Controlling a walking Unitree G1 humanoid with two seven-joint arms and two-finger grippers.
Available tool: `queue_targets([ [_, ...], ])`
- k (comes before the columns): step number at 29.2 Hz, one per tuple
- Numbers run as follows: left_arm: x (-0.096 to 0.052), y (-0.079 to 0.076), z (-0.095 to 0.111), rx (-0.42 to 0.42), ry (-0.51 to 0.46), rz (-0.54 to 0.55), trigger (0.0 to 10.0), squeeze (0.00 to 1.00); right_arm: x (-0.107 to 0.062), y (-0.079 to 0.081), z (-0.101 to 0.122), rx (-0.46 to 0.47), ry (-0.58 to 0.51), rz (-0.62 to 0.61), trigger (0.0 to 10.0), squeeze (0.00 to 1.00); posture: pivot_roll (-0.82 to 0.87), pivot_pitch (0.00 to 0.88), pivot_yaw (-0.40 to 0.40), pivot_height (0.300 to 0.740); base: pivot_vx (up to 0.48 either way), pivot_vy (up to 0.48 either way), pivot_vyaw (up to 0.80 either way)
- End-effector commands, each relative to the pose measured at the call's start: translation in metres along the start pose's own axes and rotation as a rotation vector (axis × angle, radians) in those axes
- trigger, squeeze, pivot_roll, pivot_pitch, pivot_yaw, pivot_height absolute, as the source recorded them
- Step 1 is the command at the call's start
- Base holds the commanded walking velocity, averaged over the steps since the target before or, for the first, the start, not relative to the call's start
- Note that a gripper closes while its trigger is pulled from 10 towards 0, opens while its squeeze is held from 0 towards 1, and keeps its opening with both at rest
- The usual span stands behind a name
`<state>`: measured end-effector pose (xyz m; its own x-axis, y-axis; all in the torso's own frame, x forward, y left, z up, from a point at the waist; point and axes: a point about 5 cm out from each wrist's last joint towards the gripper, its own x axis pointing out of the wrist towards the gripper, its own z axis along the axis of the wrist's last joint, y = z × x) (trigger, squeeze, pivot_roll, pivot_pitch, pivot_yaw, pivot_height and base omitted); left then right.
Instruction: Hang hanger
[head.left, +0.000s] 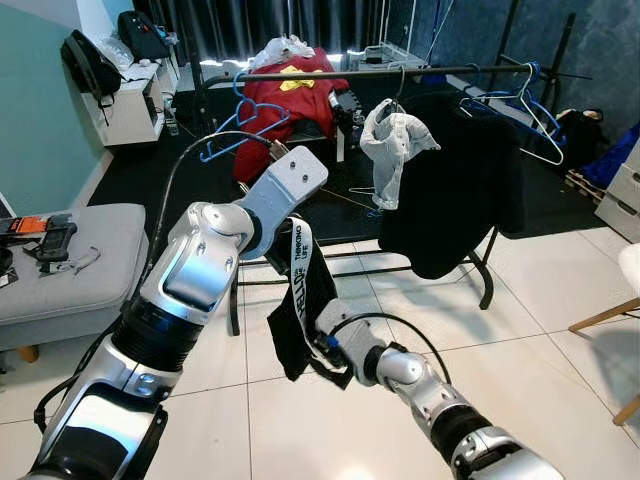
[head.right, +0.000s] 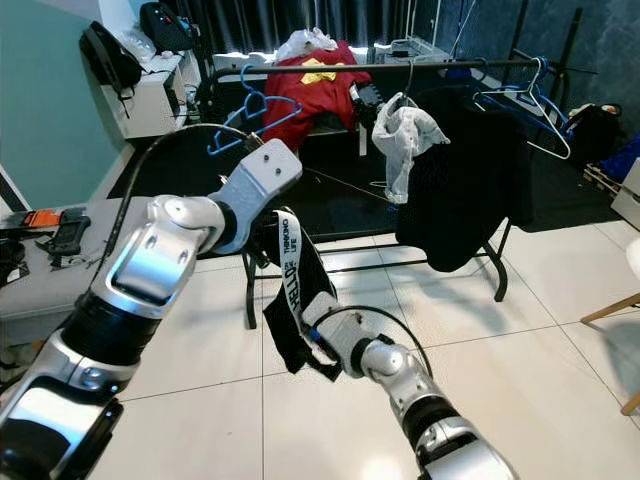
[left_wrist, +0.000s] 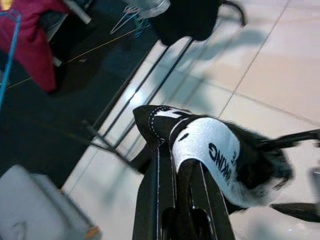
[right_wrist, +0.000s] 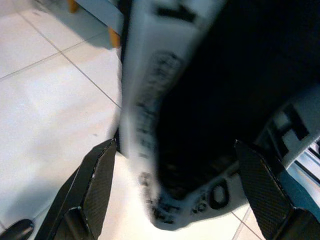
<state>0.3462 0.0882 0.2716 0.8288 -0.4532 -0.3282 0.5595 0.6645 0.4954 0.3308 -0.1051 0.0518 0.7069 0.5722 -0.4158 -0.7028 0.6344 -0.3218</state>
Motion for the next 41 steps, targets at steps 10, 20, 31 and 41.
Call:
queue_targets([
  [10,-0.011,0.008,0.023,-0.058,-0.08,-0.02,10.0,0.0,-0.007,-0.009,-0.014,-0.003,0.074,0.017,10.0,0.0,-0.01,0.012,-0.01,0.74,0.0,0.0,0.0],
  [20,-0.016,0.014,0.03,-0.087,-0.105,-0.004,10.0,0.0,-0.017,-0.001,-0.039,-0.135,0.199,0.066,10.0,0.0,-0.01,0.02,-0.006,0.74,0.0,0.0,0.0],
  [31,-0.017,0.018,0.032,-0.088,-0.115,0.001,10.0,0.0,-0.027,-0.005,-0.053,-0.208,0.264,0.056,4.1,0.0,-0.02,0.019,-0.003,0.74,0.0,0.0,0.0],
  [41,-0.015,0.024,0.016,-0.023,-0.052,0.051,10.0,0.0,-0.037,-0.016,-0.059,-0.127,0.242,0.02,0.0,0.0,-0.02,0.016,-0.001,0.74,0.0,0.0,0.0],
])
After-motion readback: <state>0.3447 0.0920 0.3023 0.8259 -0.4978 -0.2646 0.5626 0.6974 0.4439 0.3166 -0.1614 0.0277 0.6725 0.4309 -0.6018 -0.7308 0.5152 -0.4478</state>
